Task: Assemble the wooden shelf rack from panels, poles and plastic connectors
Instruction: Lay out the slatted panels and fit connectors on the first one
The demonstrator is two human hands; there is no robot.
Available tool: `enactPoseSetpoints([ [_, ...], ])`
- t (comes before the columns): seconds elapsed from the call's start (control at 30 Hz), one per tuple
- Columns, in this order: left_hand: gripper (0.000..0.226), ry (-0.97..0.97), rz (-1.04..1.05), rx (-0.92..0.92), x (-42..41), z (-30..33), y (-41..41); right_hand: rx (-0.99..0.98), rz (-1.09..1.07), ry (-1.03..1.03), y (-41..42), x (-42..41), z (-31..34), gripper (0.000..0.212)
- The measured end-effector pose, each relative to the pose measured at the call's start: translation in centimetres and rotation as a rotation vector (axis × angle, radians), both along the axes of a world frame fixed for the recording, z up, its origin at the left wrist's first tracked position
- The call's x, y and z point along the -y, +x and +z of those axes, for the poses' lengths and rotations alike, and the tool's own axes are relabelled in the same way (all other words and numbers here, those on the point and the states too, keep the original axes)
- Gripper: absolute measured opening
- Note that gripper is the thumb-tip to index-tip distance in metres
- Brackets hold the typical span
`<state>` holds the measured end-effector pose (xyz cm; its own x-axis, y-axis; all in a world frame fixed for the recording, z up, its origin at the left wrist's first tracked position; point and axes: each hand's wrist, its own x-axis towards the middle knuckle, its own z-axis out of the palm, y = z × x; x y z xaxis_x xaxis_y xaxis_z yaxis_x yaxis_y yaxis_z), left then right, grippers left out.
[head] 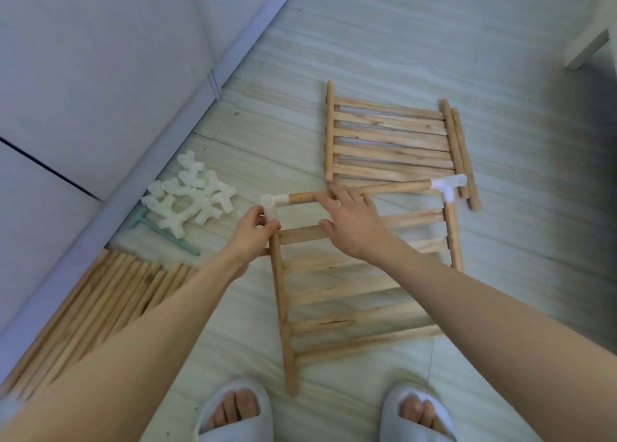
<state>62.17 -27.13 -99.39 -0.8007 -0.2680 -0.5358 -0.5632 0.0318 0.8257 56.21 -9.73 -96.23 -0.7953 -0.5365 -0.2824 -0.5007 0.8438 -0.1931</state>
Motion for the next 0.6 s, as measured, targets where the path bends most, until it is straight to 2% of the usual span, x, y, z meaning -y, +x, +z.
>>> enactPoseSetpoints([
  [0.1,0.034,0.086,-0.024,0.175,-0.4,-2.3,-0.6,0.254,-0.003,0.01,2.9,-1.5,-2.9,0.055],
  [0.2,0.04,0.207,-0.034,0.24,-0.9,-3.6,-1.1,0.464,0.019,0.07,5.5,-2.4,-5.4,0.062],
  [0.3,0.053,0.3,0.023,0.234,-1.0,-4.1,-1.0,0.554,0.061,0.154,6.2,-2.2,-7.2,0.063],
  [0.37,0.055,0.309,-0.028,0.242,-0.7,-4.2,-0.6,0.565,0.056,0.181,6.1,-1.9,-7.9,0.063],
  [0.43,0.047,0.175,-0.101,0.231,0.0,-4.6,0.2,0.551,0.065,0.203,6.1,-1.7,-8.5,0.062],
  [0.53,0.039,-0.348,-0.053,0.123,2.1,-5.4,0.8,0.529,0.09,0.238,6.3,-1.7,-9.0,0.06],
  [0.6,0.048,-0.611,0.029,0.086,4.3,-5.5,0.7,0.537,0.1,0.256,6.2,-1.6,-9.2,0.06],
])
